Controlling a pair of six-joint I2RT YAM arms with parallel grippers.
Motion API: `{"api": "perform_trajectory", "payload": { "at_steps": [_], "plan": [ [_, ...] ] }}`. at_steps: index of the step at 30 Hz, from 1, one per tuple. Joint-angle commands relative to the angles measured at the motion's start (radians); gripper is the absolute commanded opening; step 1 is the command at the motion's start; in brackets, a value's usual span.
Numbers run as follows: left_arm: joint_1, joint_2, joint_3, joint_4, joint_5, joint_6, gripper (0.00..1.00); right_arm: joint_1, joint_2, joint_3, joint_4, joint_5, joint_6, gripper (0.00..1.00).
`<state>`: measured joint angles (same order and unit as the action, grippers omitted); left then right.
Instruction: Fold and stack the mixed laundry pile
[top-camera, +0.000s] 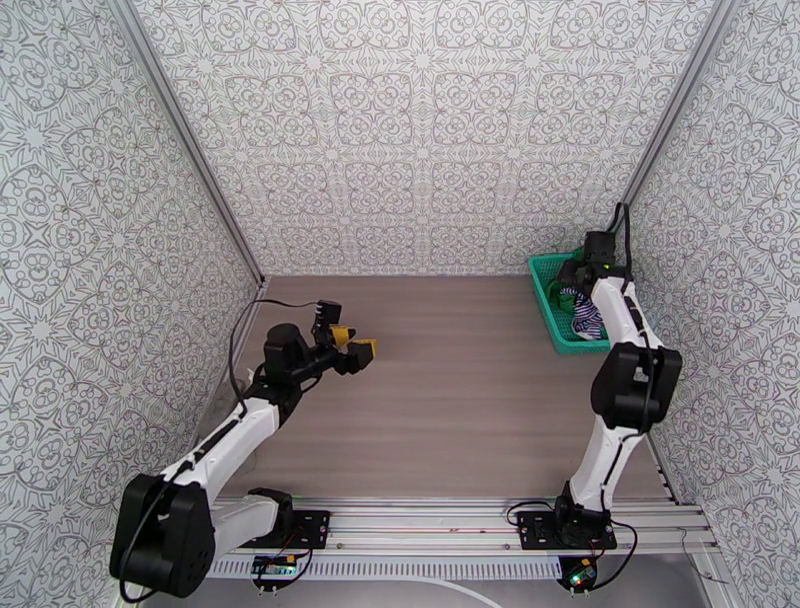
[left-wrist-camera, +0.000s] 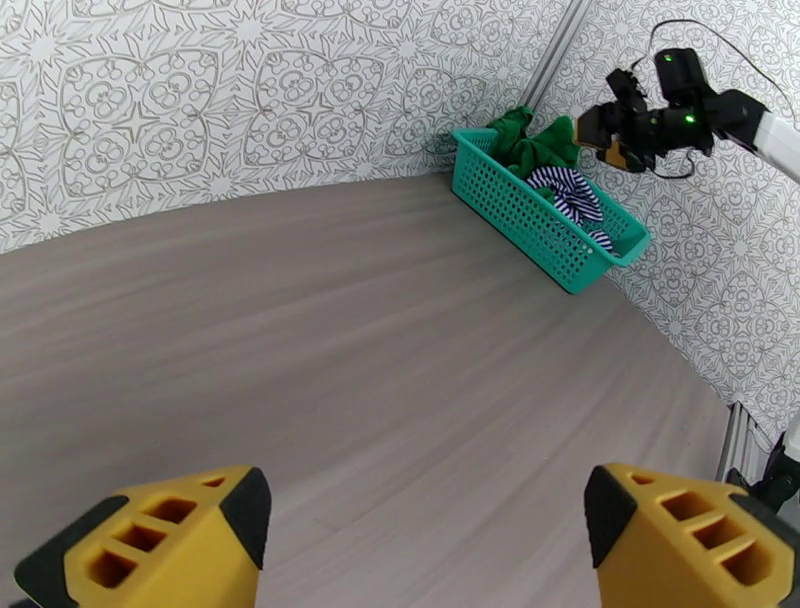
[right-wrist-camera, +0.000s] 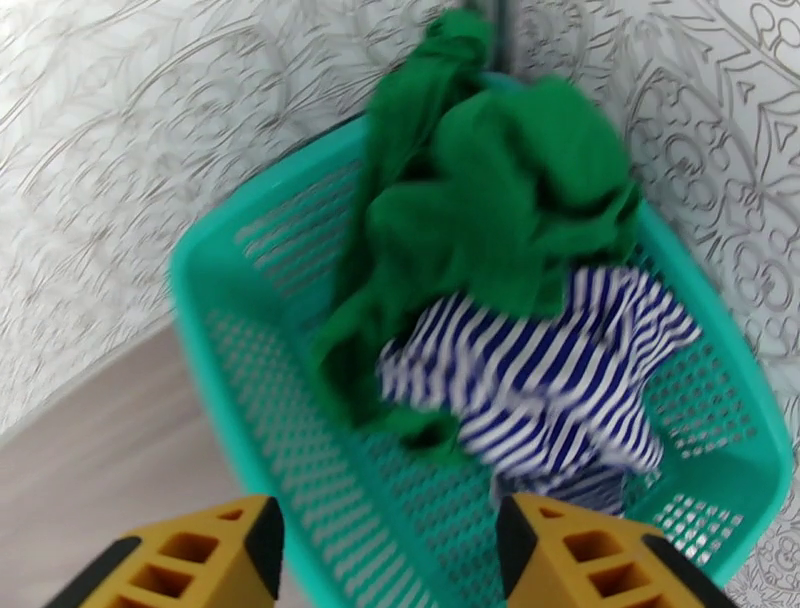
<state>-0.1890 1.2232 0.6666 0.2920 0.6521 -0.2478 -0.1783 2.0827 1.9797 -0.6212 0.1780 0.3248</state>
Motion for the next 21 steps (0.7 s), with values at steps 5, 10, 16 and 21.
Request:
{"api": "perform_trajectory", "payload": {
  "at_steps": [5,10,16,21],
  "plan": [
    [-0.009,0.090,0.020,0.082,0.026,-0.013,0.89,-0.036,0.224,0.309,-0.065,0.121,0.010,0.66],
    [-0.010,0.149,0.019,0.139,0.024,-0.029,0.89,-0.052,0.426,0.560,-0.107,0.126,0.009,0.71],
    [-0.013,0.198,0.039,0.170,0.032,-0.036,0.89,-0.070,0.562,0.658,-0.046,0.042,0.007,0.45],
    [-0.016,0.222,0.037,0.213,0.041,-0.055,0.89,-0.055,0.474,0.530,0.103,-0.076,-0.054,0.00]
  ]
}}
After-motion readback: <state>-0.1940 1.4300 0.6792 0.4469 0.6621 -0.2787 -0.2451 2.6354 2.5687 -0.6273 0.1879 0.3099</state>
